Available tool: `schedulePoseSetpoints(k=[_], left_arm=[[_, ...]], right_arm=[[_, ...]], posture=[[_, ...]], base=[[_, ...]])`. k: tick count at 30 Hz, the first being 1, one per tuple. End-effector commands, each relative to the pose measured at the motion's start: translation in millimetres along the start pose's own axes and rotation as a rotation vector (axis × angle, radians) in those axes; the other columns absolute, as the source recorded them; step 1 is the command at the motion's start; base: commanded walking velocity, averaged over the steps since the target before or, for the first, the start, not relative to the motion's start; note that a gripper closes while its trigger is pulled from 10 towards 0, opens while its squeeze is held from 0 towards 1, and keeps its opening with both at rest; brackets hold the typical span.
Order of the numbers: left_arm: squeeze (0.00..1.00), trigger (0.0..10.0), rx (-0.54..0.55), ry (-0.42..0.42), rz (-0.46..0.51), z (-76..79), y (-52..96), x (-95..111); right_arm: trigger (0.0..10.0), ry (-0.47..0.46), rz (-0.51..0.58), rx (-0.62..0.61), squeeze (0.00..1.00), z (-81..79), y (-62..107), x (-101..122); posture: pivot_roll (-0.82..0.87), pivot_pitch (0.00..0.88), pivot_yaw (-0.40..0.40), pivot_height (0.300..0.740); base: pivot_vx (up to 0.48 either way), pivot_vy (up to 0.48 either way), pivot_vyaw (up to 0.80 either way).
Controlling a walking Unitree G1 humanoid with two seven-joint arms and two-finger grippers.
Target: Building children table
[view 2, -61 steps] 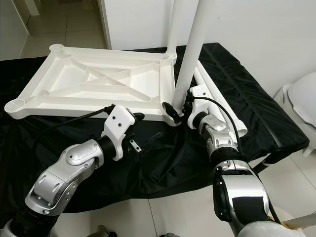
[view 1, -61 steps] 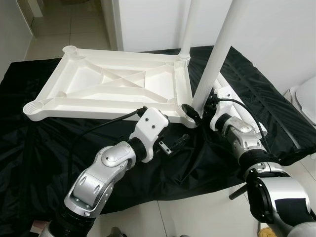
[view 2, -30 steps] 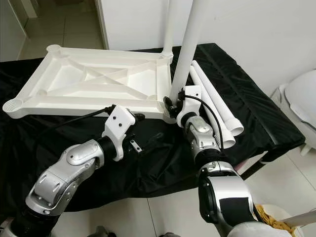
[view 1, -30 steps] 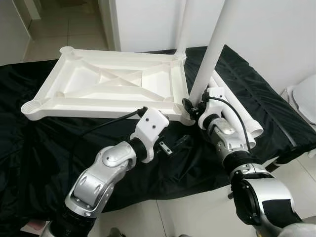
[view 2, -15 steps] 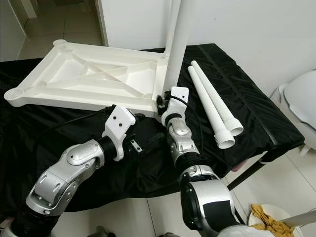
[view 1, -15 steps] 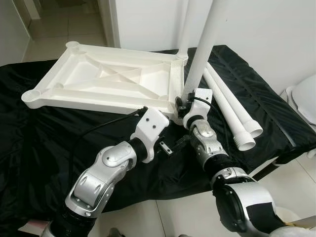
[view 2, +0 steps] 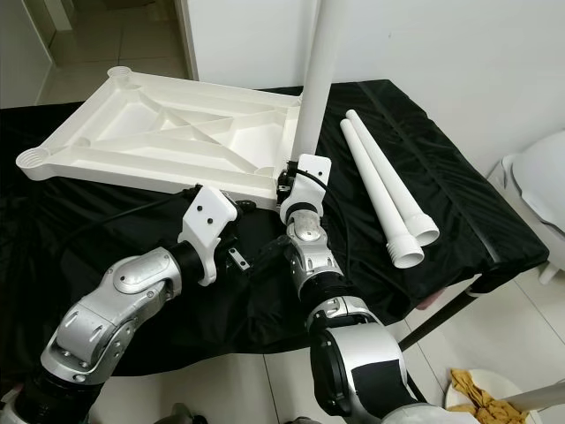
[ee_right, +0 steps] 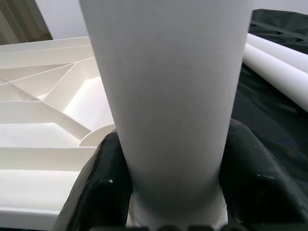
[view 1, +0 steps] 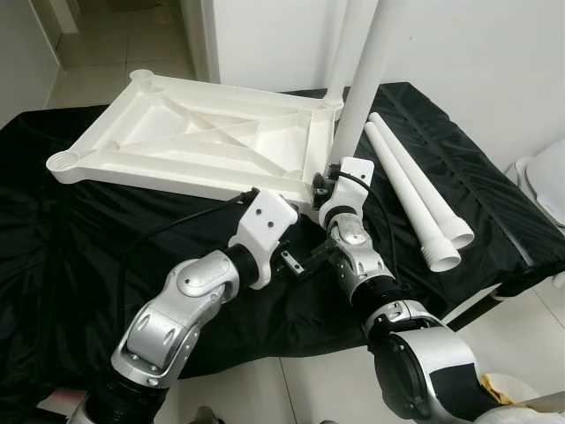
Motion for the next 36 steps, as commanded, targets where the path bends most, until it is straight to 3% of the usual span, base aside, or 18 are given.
schedulePoseSetpoints(k=[1, 7, 12, 16, 21, 24, 36], left_arm=[[0.00, 10.0, -0.021, 0.004, 0.001, 6.7, -4.1, 0.1], [0.00, 10.0, -0.019, 0.002, 0.004, 6.4, -4.2, 1.0], [0.00, 10.0, -0.019, 0.002, 0.004, 6.0, -3.9, 1.0], [0.00, 10.0, -0.022, 0.005, 0.008, 6.0, -5.8, 2.1], [0.00, 10.0, -0.027, 0.006, 0.009, 6.6, -6.6, 2.4], [0.00, 10.0, -0.034, 0.007, 0.011, 7.7, -7.2, 3.1], [0.00, 10.0, -0.041, 0.012, 0.014, 8.7, -5.6, 4.6]], right_arm=[[10.0, -0.030, -0.072, -0.006, 0.00, -9.5, 6.7, -15.8], [10.0, -0.040, -0.047, 0.070, 0.00, -15.7, 7.4, -11.8], [10.0, -0.031, -0.061, 0.053, 0.00, -12.5, 7.2, -13.3], [10.0, 0.004, -0.061, -0.121, 0.00, -1.4, 10.3, -11.7], [10.0, 0.021, -0.078, -0.176, 0.00, -0.2, 11.9, -14.4], [10.0, 0.097, -0.128, -0.324, 0.00, 9.7, 14.9, -20.6], [10.0, 0.041, -0.121, -0.227, 0.00, -10.8, 19.4, -23.4]], posture=[[0.01, 0.073, -0.018, 0.740], [0.00, 0.073, -0.018, 0.740], [0.00, 0.073, -0.018, 0.740], [-0.01, 0.074, -0.014, 0.740], [-0.01, 0.076, -0.011, 0.740], [-0.02, 0.076, -0.011, 0.740], [-0.01, 0.076, -0.012, 0.740]], base=[[0.000, 0.000, 0.00], [0.000, 0.000, 0.00], [0.000, 0.000, 0.00], [0.000, 0.000, 0.00], [0.000, 0.000, 0.00], [0.000, 0.000, 0.00], [0.000, 0.000, 0.00]])
Point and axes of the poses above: a point about 5 cm out from each wrist's last joint towards the gripper, its own y axis pointing back from the gripper into the wrist, its own x axis along the axis of the wrist's last joint, z = x × y, the point moved 4 cm from there along -y, pointing out of the wrist towards the gripper, and after that the axes turned 9 degrees about y, right-handed, at the moved point
